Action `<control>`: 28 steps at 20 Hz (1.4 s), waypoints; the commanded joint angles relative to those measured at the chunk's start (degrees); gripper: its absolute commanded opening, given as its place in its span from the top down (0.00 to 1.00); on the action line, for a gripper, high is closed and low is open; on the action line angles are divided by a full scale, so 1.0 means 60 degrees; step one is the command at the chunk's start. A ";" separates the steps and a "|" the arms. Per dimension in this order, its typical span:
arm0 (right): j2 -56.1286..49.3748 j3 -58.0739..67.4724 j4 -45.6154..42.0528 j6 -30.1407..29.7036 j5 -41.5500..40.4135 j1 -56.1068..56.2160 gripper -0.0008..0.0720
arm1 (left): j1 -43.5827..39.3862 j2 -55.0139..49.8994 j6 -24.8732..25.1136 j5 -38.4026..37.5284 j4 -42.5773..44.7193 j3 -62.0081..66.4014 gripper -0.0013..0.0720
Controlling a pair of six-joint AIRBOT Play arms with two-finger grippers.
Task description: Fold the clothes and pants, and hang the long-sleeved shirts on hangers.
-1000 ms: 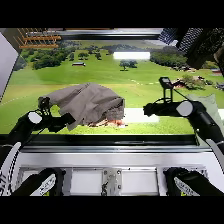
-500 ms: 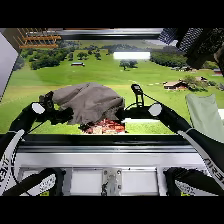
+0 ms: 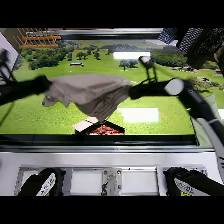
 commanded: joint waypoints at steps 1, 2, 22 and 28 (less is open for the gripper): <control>0.1534 0.2288 -0.1479 0.0474 0.1931 -0.0838 0.95 | 0.0080 0.1545 0.0000 0.0131 -0.0776 0.2419 0.98; 0.2014 0.2648 -0.1486 0.0576 0.1905 -0.0863 0.95 | -0.0087 0.1909 0.0000 0.0350 -0.0769 0.2903 0.98; 0.2218 0.3169 -0.2528 0.4969 0.5566 -0.0871 0.95 | -0.2080 -0.1399 -0.0171 0.1217 -0.0769 0.3952 0.98; -0.1818 0.3173 -0.5009 0.4524 0.3599 -0.1348 0.95 | -0.2830 -0.6725 0.0007 0.1188 -0.0758 0.6470 0.98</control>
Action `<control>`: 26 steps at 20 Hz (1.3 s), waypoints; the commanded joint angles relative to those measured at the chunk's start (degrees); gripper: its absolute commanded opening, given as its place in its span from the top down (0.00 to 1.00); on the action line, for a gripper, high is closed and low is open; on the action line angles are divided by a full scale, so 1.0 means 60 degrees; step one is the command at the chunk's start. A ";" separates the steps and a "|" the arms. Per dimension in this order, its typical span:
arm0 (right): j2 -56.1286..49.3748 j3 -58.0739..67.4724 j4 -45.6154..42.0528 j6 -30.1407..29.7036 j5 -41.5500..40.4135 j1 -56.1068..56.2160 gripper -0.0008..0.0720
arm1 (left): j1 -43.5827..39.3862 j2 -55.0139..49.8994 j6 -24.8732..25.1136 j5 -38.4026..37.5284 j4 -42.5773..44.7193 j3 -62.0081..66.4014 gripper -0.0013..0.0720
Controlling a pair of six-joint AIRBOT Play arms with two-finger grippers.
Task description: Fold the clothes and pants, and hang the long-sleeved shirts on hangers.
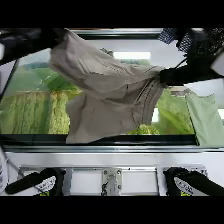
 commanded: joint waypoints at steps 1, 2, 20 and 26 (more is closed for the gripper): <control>-0.1960 0.0011 -0.1049 -0.0095 -0.1348 -0.0525 0.94 | -0.0324 -0.2969 0.0076 -0.0437 -0.0029 0.1796 0.96; -0.2208 0.0022 -0.0973 -0.0022 -0.1759 -0.0831 0.85 | -0.0317 -0.3381 0.0073 -0.0656 -0.0022 0.2167 0.59; 0.2069 -0.4200 0.1636 -0.0357 -0.1916 -0.2302 0.07 | 0.2055 -0.1694 -0.0816 0.0546 -0.0943 -0.6513 0.04; 0.2113 -0.4386 0.1861 -0.0353 -0.2120 -0.1942 0.07 | 0.1384 -0.2947 -0.0747 0.0586 -0.1574 -0.5727 0.17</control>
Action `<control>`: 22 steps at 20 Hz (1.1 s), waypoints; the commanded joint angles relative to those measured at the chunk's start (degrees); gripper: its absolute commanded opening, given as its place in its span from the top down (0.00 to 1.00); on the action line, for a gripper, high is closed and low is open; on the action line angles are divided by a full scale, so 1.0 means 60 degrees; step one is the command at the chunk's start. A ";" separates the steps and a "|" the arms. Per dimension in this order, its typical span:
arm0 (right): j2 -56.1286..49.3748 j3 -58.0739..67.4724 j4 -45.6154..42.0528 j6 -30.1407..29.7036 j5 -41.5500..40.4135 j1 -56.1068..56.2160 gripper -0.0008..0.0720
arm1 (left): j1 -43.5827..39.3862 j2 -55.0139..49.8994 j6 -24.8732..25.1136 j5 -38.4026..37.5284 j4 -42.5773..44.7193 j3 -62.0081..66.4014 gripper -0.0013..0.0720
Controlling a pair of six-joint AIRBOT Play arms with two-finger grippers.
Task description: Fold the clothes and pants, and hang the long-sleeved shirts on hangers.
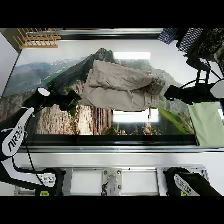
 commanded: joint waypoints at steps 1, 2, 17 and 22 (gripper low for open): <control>0.0073 -0.0138 0.0310 0.0000 -0.0135 0.0109 0.07 | -0.0379 -0.0605 0.0051 0.0335 -0.0433 0.0448 0.17; 0.0076 -0.0138 0.0302 -0.0004 -0.0131 0.0109 0.07 | -0.0481 -0.0696 0.0044 0.0444 -0.0430 0.0597 0.17; -0.0550 -0.3264 0.1162 0.2044 -0.1869 -0.1657 0.07 | -0.0146 0.1596 0.1155 -0.0211 0.1647 -0.0933 0.98; -0.2532 -0.3923 0.5056 0.0040 -0.4918 -0.0965 0.07 | -0.0146 0.2758 0.1395 -0.0189 0.1647 -0.2233 0.98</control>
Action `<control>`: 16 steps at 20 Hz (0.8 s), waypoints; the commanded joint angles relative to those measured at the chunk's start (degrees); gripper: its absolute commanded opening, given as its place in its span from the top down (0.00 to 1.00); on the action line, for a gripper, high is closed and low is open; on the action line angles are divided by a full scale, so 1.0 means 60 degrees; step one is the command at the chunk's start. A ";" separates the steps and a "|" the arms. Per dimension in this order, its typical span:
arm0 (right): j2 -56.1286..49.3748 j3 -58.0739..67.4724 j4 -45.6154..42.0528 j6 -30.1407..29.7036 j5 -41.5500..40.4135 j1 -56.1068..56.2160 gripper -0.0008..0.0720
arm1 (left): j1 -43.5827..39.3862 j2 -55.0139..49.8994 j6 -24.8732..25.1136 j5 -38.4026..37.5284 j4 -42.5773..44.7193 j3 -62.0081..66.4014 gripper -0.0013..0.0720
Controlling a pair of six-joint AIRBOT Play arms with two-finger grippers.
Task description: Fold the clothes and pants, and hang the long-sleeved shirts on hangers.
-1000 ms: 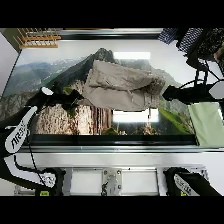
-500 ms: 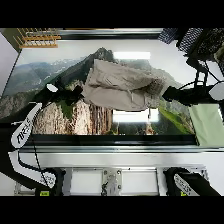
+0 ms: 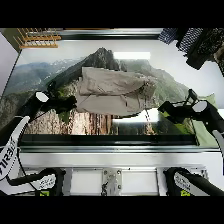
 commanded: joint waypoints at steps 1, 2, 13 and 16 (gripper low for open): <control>-0.1348 -0.0233 0.3020 -0.1563 -0.2262 0.0426 0.07 | 0.0018 0.0739 0.0168 -0.0051 0.0204 -0.0787 0.98; -0.1774 -0.0073 0.3657 -0.2018 -0.2517 0.0576 0.07 | 0.0018 0.0805 0.0168 -0.0051 0.0200 -0.0849 0.98; -0.3690 0.1242 0.4812 -0.3126 -0.3756 0.1712 0.47 | 0.0022 0.0841 0.0164 -0.0211 0.0197 -0.0882 0.98; -0.3632 0.1282 0.4805 -0.3705 -0.3891 0.1723 0.95 | 0.0029 0.0841 0.0164 -0.0208 0.0197 -0.0882 0.98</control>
